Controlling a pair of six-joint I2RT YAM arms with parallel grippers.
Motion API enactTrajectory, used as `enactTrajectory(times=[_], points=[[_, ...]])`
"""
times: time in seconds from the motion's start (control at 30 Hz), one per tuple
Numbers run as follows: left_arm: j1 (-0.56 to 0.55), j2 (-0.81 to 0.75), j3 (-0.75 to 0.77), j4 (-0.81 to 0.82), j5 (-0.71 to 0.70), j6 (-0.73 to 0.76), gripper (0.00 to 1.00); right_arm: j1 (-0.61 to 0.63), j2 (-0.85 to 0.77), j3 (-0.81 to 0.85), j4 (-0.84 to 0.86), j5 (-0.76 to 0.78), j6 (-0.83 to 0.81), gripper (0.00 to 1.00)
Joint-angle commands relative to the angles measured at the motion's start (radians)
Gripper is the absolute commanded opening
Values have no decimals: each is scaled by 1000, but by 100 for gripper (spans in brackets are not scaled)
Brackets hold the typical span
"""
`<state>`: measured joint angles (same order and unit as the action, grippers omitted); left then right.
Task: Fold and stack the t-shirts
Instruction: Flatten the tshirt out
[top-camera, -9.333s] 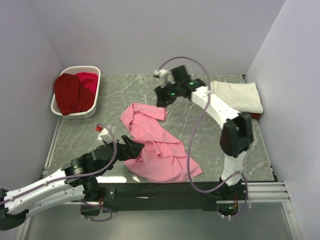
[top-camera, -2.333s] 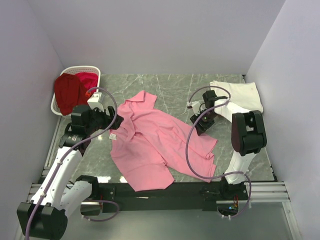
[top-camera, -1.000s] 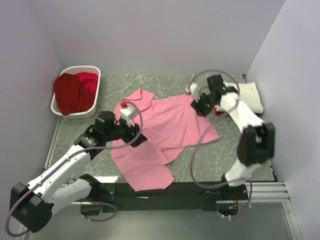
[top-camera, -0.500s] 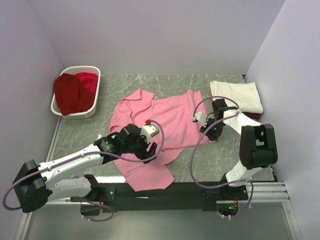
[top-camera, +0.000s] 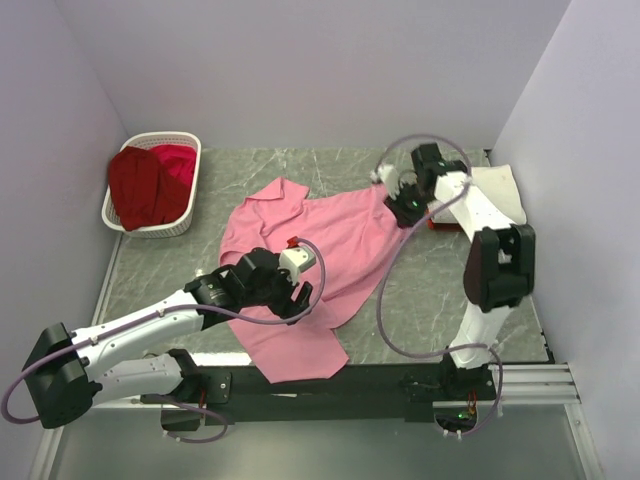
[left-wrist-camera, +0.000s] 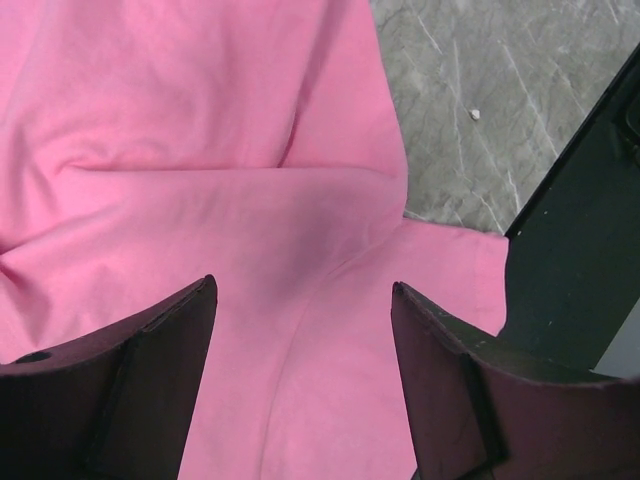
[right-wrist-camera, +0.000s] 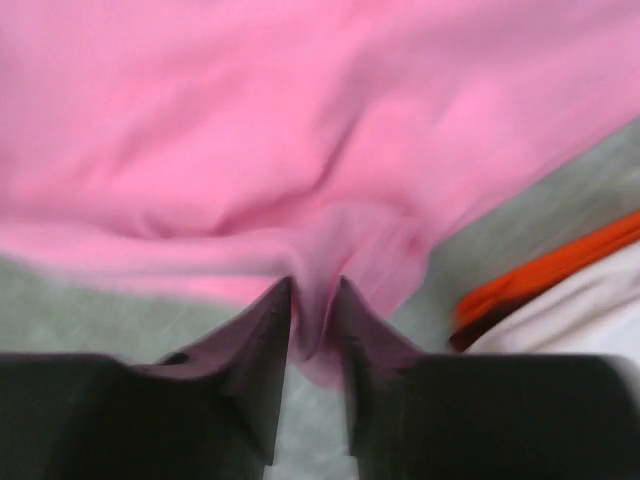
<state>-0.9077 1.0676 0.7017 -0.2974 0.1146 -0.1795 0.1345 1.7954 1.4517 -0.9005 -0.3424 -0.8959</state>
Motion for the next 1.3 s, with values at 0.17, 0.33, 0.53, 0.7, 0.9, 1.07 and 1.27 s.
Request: enactTrajectory(times=[0.17,0.33,0.53,0.7,0.9,1.07,1.27], points=[[-2,-61,13,40,-44,-5,77,99,191,322,230,183,517,48],[-2,-80,4,49,-39,18,78,42,76,170,70,-36,206,48],[0,-28,22,41,-7,37,77,4,-36,-52,51,-60,-89,49],[0,-26,21,41,-4,31,77,-1,159,119,67,29,190,50],[-2,-67,2,53,-6,20,78,-1,263,199,133,78,354,50],[0,-51,12,46,-9,28,77,1,308,213,160,100,374,50],[-2,-46,13,44,-6,23,77,-1,334,217,155,80,381,41]])
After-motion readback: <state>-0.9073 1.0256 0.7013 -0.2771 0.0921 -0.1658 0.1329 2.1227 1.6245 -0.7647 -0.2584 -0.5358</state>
